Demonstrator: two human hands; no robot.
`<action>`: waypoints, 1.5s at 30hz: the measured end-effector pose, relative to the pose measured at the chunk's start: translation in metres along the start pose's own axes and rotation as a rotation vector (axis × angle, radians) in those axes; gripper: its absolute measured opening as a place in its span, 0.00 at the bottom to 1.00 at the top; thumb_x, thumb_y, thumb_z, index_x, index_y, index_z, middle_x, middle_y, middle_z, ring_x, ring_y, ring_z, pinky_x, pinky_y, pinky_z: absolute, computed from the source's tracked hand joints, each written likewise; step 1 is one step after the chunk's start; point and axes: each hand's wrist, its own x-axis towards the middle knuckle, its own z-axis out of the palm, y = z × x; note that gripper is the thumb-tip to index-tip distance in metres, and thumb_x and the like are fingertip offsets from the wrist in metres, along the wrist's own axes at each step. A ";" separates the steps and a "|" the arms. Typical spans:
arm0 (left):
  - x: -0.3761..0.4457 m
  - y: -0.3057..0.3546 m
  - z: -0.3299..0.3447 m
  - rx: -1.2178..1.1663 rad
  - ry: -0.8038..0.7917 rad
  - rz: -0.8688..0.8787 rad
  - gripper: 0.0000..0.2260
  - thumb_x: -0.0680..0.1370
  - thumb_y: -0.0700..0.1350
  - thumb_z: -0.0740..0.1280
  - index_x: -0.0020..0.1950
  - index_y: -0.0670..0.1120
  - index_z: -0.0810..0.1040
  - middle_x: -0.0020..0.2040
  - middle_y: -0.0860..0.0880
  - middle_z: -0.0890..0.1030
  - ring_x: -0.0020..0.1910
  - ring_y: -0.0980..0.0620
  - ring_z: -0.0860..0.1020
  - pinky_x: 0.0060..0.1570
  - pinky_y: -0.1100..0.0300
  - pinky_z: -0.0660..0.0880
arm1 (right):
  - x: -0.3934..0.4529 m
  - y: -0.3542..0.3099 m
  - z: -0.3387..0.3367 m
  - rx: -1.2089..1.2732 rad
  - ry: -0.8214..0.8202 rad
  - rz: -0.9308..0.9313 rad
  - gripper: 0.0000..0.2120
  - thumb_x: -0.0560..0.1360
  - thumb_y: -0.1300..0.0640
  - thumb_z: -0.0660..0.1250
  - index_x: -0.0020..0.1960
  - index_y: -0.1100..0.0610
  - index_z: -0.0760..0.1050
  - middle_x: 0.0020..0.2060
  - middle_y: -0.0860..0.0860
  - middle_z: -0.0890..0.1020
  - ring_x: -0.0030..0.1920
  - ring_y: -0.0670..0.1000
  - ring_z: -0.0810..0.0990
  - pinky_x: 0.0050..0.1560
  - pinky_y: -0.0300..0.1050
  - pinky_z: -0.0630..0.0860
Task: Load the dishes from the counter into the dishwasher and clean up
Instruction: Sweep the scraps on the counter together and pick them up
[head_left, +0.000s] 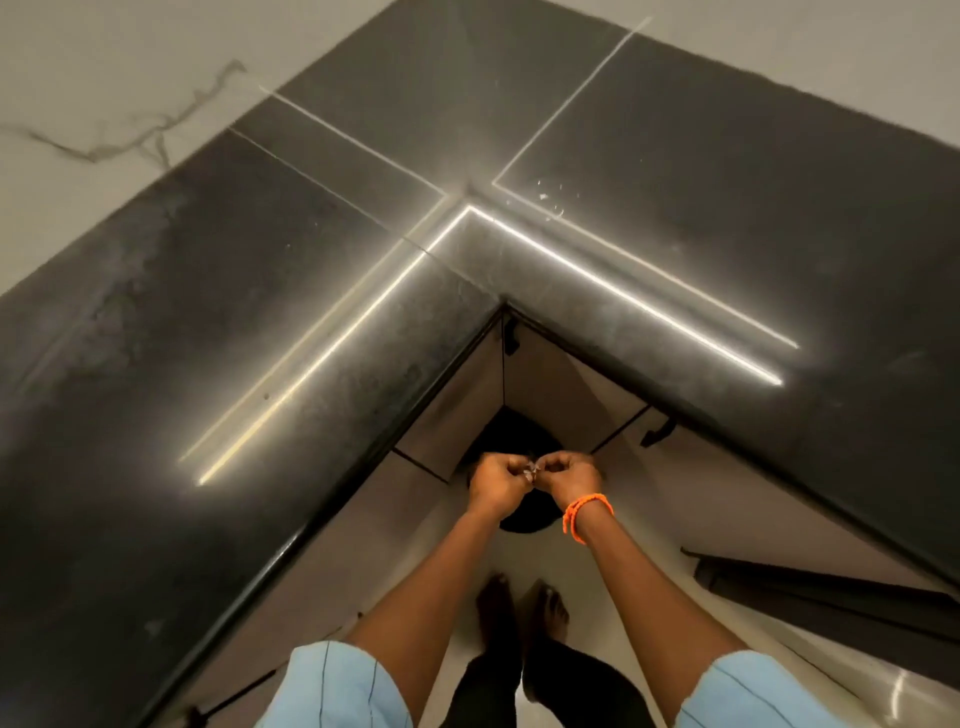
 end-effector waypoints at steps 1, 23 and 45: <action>0.008 -0.008 0.005 0.018 -0.011 -0.021 0.08 0.73 0.43 0.75 0.34 0.51 0.82 0.33 0.54 0.81 0.39 0.54 0.81 0.40 0.55 0.77 | 0.006 0.006 0.006 -0.004 0.004 0.016 0.08 0.67 0.70 0.75 0.41 0.60 0.80 0.31 0.52 0.80 0.37 0.51 0.78 0.31 0.31 0.73; 0.050 -0.048 -0.018 0.021 -0.045 -0.077 0.15 0.80 0.31 0.64 0.62 0.42 0.83 0.64 0.46 0.82 0.66 0.48 0.77 0.67 0.58 0.73 | 0.043 0.045 0.033 -0.209 0.110 0.107 0.14 0.75 0.65 0.66 0.56 0.55 0.84 0.56 0.57 0.84 0.58 0.60 0.80 0.51 0.39 0.72; -0.028 0.159 -0.077 -1.901 0.070 -0.380 0.22 0.83 0.42 0.51 0.75 0.38 0.69 0.75 0.37 0.71 0.76 0.39 0.67 0.72 0.39 0.63 | -0.012 -0.159 -0.103 -0.510 0.416 -0.597 0.31 0.79 0.44 0.64 0.76 0.59 0.65 0.76 0.55 0.67 0.77 0.53 0.62 0.77 0.49 0.60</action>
